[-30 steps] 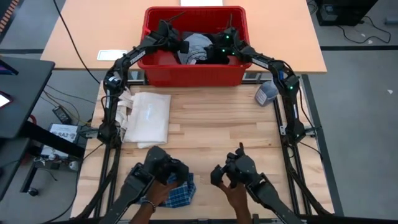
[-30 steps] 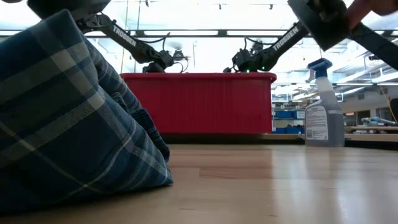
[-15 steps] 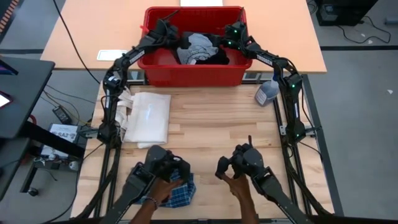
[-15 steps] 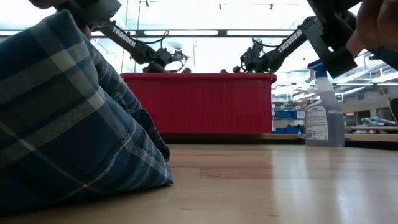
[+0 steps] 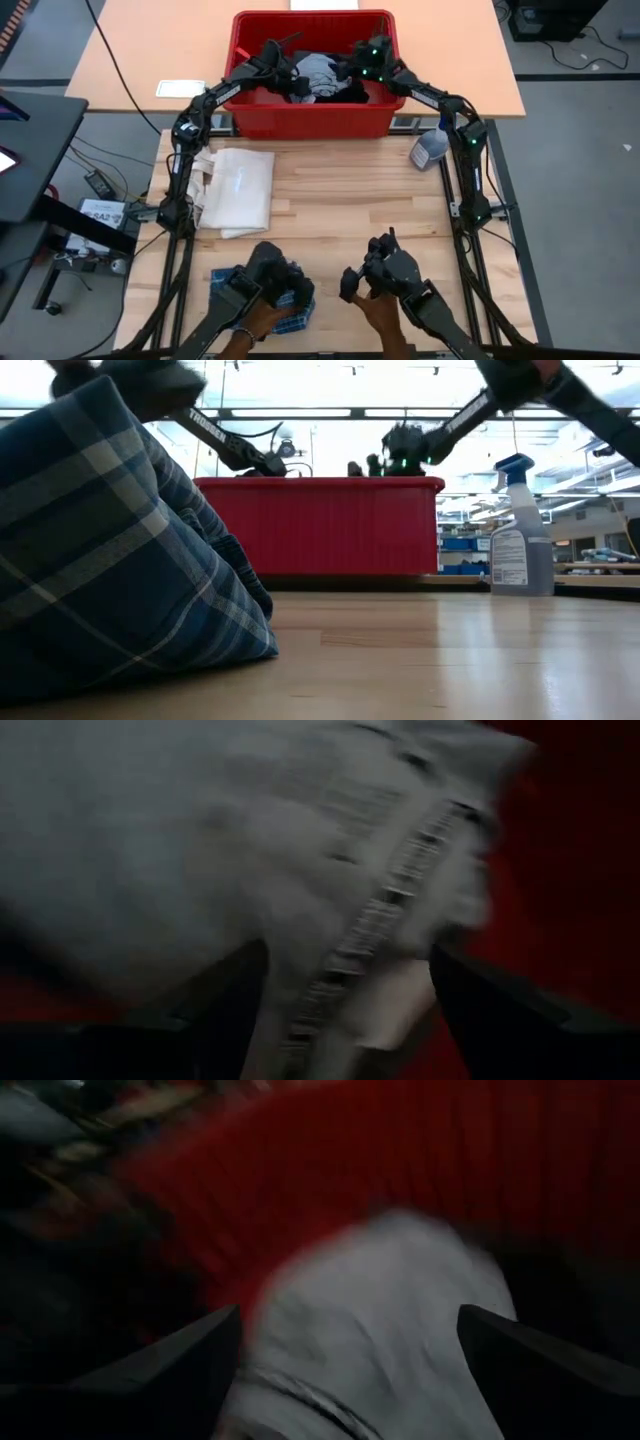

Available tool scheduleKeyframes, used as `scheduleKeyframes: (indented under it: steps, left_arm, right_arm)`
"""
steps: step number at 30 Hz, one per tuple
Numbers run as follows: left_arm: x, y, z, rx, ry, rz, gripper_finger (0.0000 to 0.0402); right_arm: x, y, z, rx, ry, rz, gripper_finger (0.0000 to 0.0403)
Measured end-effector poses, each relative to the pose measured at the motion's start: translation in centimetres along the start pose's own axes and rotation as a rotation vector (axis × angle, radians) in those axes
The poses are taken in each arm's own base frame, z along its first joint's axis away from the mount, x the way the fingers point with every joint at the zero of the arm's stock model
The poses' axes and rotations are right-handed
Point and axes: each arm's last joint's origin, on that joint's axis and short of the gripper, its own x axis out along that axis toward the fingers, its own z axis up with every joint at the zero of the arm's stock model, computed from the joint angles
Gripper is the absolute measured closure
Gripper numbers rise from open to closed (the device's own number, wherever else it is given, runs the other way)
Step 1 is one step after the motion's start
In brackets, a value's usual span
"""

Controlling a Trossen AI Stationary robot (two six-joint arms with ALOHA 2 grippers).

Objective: Sort clothes
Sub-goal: Remove the gray shirt from the red bin

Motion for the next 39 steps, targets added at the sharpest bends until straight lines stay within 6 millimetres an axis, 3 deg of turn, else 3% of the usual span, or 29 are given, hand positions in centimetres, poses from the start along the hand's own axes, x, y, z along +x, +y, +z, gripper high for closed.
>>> scheduleKeyframes:
  steps: [8,13,17,21,28,33,39]
  left_arm:
    - [0.3,-2.3,-0.2,0.045,0.066,-0.344,0.0145]
    - [-0.5,-2.9,1.0,0.015,0.066,-0.618,0.0167]
    - [-1.8,-2.2,2.2,-0.024,0.034,-0.674,0.0184]
    - [-3.9,-0.8,3.4,-0.020,-0.050,-0.609,0.0199]
    - [-6.6,1.4,5.2,-0.005,-0.304,-0.245,0.0211]
    - [-4.2,3.7,4.3,-0.081,-0.278,-0.142,0.0201]
    - [-2.7,3.7,3.8,-0.057,-0.316,0.062,0.0128]
  right_arm:
    - [-1.4,3.8,1.9,-0.211,-0.084,-0.011,0.0042]
    - [-0.8,3.4,0.9,-0.230,-0.049,-0.023,0.0052]
    - [-0.9,3.7,1.0,-0.290,-0.071,-0.056,0.0054]
    - [-1.0,3.0,1.2,-0.306,-0.064,-0.071,0.0054]
    - [-1.3,2.1,1.0,-0.296,-0.014,-0.065,0.0054]
    - [-1.3,2.1,0.8,-0.311,0.009,-0.045,0.0054]
    - [-1.3,2.1,0.6,-0.304,0.024,-0.043,0.0054]
